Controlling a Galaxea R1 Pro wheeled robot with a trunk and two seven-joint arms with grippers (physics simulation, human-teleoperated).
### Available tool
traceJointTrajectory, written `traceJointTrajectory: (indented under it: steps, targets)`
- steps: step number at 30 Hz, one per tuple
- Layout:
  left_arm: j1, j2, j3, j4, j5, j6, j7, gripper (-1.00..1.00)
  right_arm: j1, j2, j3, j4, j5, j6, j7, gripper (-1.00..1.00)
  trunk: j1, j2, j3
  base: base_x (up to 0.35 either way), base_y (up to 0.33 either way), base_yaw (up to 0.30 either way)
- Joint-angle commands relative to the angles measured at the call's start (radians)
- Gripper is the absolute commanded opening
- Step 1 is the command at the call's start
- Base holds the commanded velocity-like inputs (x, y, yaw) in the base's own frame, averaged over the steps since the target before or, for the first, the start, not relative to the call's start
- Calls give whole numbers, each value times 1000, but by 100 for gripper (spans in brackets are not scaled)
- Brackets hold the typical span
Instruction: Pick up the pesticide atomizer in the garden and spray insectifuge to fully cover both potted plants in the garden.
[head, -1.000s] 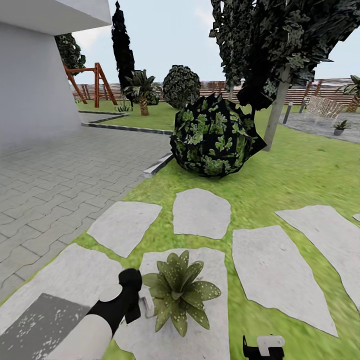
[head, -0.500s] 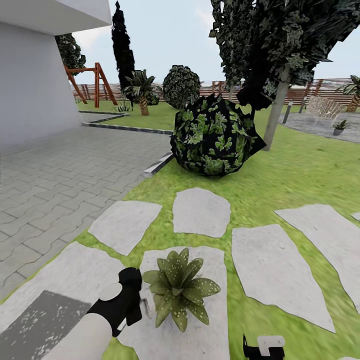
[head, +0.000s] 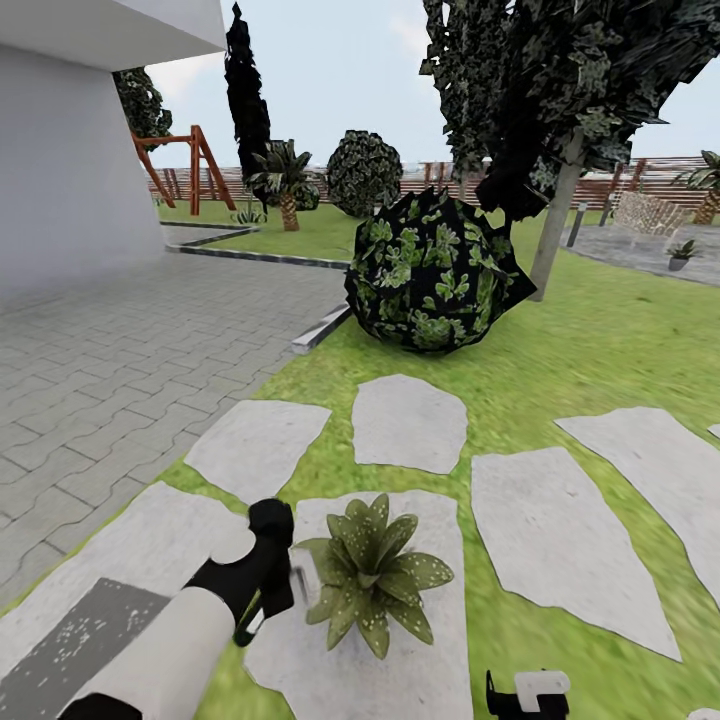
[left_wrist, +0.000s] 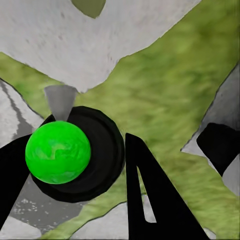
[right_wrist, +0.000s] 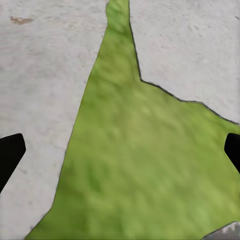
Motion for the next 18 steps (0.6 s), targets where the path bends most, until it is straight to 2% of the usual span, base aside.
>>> traceJointTrajectory:
  steps: [1,4,8,11,15,18]
  targets:
    - [3,2,-24,0,-9,9,-11,-100,-1,0,-5,1,11,-2,-5,100,0,0,-1,0,0,0]
    - [9,6,-56,5,-9,5,-16,-100,-1,0,-6,1,11,-2,-5,100,0,0,-1,0,0,0]
    - [12,9,-59,5,-2,6,-17,-100,-1,1,-6,1,11,-2,-5,100,0,0,-1,0,0,-29]
    - [12,8,-56,5,-2,9,-13,-100,-1,1,-6,1,11,-2,-5,100,0,0,-1,-28,0,-226]
    - [12,8,-57,5,-1,10,-7,-100,-1,1,-6,1,11,-2,-5,100,0,0,-1,-260,51,-292]
    - [12,7,-57,5,-1,12,-4,-100,-1,1,-6,1,11,-2,-5,100,0,0,-1,-247,193,-93]
